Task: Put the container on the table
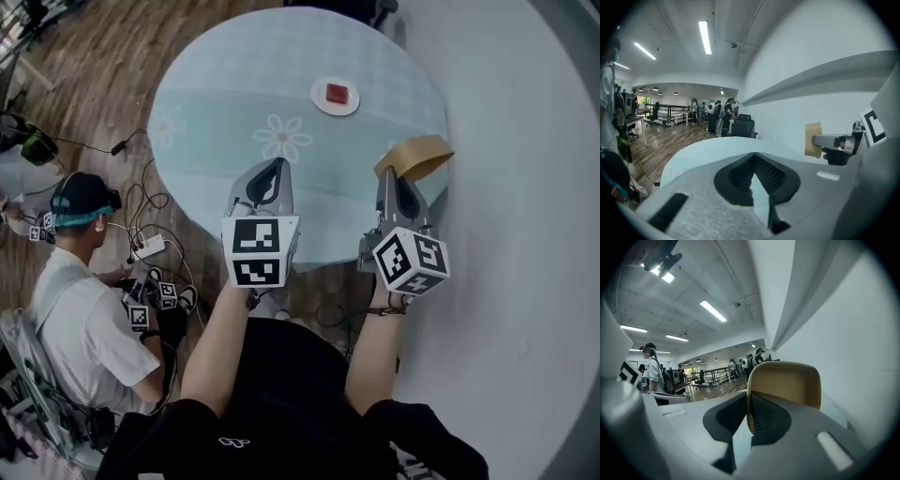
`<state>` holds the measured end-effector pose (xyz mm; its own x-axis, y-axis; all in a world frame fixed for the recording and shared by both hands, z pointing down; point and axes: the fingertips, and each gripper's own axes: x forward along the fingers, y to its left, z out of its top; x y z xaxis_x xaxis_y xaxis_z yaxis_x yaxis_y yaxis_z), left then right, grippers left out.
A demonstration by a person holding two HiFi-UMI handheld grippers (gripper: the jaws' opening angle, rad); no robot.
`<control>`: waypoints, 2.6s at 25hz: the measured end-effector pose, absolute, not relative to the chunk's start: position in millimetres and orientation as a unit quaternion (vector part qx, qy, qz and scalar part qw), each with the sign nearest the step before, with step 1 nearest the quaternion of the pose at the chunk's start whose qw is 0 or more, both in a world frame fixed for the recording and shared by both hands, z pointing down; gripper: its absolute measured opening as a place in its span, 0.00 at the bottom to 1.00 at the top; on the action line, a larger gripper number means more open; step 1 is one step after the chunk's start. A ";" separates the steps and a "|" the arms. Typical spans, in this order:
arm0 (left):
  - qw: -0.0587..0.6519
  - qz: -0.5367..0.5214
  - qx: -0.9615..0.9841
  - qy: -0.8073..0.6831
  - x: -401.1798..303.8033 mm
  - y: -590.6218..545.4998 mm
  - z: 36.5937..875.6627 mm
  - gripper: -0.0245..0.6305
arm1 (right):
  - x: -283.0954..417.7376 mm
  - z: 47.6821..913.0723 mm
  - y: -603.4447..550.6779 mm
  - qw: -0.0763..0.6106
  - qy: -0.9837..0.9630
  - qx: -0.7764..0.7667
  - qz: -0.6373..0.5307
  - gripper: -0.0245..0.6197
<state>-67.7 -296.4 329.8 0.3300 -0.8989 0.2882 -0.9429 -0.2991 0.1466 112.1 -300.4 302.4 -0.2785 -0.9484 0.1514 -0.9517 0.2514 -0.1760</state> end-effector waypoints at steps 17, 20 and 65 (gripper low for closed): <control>0.227 0.089 0.797 -0.553 -74.6 -428.3 385.9 0.04 | 97.9 374.6 -417.0 0.156 -0.775 0.591 0.161 0.08; 0.240 0.121 0.785 -0.558 -46.6 -472.6 439.3 0.04 | 111.6 467.9 -462.1 0.215 -0.782 0.543 0.219 0.08; 0.135 0.072 0.774 -0.614 -8.0 -533.8 370.8 0.04 | 163.1 324.6 -544.9 -0.019 -0.849 0.523 0.074 0.05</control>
<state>-8.0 -533.8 370.8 0.2348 -0.9317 0.2770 -0.9705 -0.2086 0.1212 163.1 -544.9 324.6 -0.4521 -0.8908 0.0449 -0.8851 0.4418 -0.1463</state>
